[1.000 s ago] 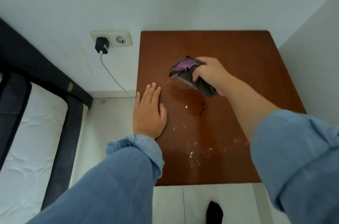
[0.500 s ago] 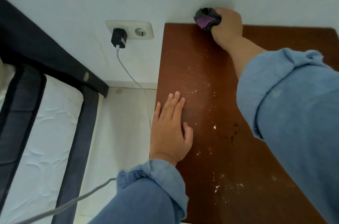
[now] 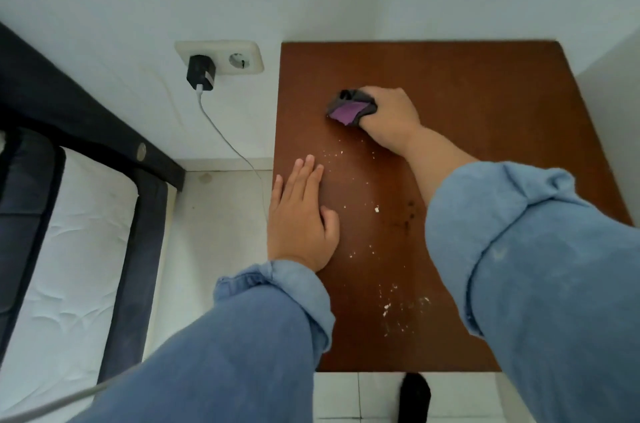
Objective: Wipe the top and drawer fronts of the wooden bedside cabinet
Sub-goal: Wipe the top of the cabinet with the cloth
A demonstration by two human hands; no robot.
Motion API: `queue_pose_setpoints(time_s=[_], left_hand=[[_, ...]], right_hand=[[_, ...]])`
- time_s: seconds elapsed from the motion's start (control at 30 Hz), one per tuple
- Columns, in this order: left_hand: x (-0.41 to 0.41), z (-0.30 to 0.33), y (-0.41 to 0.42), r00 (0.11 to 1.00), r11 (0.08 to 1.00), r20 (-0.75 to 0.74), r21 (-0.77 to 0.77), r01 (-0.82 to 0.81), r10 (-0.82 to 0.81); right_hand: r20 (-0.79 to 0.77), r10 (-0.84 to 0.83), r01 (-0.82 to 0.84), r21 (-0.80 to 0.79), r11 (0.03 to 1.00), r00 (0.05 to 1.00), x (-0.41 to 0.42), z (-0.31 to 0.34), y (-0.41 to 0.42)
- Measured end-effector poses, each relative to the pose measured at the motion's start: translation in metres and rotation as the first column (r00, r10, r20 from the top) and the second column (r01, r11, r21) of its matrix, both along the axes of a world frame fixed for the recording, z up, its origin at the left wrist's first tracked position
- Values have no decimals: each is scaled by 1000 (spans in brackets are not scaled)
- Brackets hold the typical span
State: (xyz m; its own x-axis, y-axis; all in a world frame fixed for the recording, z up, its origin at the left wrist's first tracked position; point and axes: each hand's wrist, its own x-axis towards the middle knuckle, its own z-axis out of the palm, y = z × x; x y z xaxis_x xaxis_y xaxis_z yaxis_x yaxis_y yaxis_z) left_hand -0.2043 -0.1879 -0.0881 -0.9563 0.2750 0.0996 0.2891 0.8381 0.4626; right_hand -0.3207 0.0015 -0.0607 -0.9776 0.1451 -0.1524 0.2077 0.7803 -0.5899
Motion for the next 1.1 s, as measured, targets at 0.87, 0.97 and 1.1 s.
queue_pose_setpoints(time_s=[0.87,0.97,1.1], left_hand=[[19,-1,-31,957,965,142,-104,-241,254],[17,-4,-31,936,961,229,3,-275,267],[18,-6,-31,930,952,261,92,-292,260]], right_hand=[[708,33,172,-216,961,706,148,68,-31],[578,-95,347,-343,873,811,106,68,-30],[302,-196,333,-518,788,933,44,73,-37]])
